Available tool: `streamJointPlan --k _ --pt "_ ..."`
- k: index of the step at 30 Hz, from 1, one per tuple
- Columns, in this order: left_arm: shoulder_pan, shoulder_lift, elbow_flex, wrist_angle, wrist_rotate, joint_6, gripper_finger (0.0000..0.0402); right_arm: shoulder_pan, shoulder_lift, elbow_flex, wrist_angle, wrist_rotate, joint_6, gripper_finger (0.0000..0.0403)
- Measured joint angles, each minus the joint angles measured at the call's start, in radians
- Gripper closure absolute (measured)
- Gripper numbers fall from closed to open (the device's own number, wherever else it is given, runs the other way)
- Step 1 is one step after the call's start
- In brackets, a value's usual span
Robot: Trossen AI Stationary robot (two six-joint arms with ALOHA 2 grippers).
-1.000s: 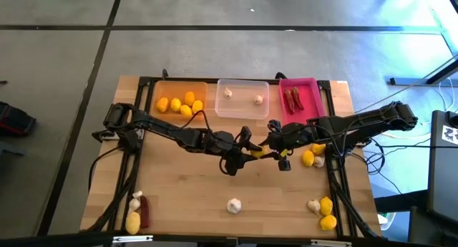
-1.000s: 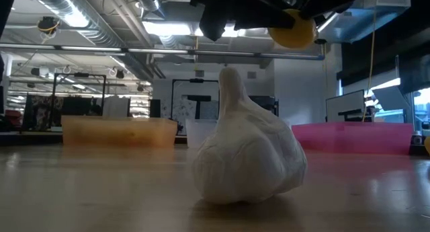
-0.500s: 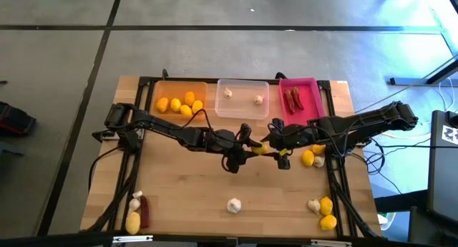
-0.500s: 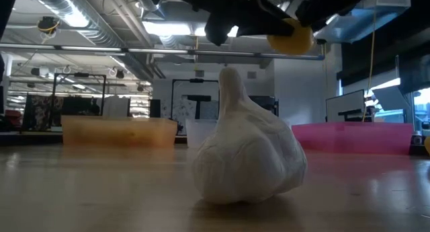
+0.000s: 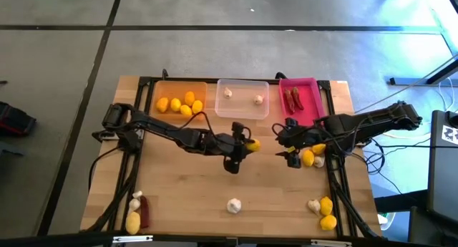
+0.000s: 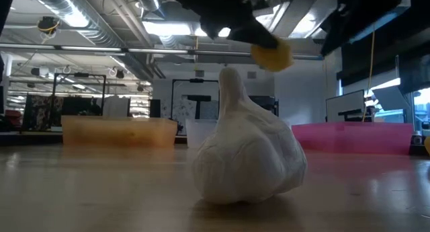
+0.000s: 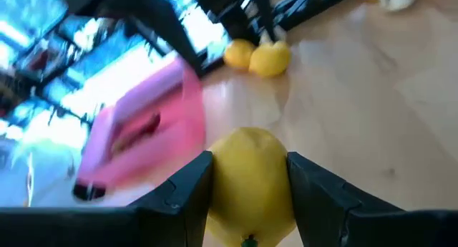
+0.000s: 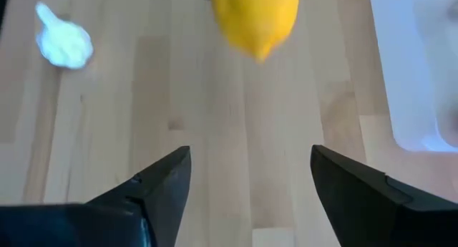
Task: Sort produce into baskets
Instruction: Put the yellow lemon into the orange bin
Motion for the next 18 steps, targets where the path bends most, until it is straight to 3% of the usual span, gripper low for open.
streamJointPlan --k 7,18 --pt "-0.002 -0.083 0.0 -0.231 -0.039 -0.258 0.0243 0.0 0.003 -0.099 0.091 0.001 0.011 0.0123" --pt "-0.002 -0.178 0.0 -0.7 -0.349 -0.593 0.0243 -0.001 0.003 -0.316 0.285 0.001 0.097 0.0123"
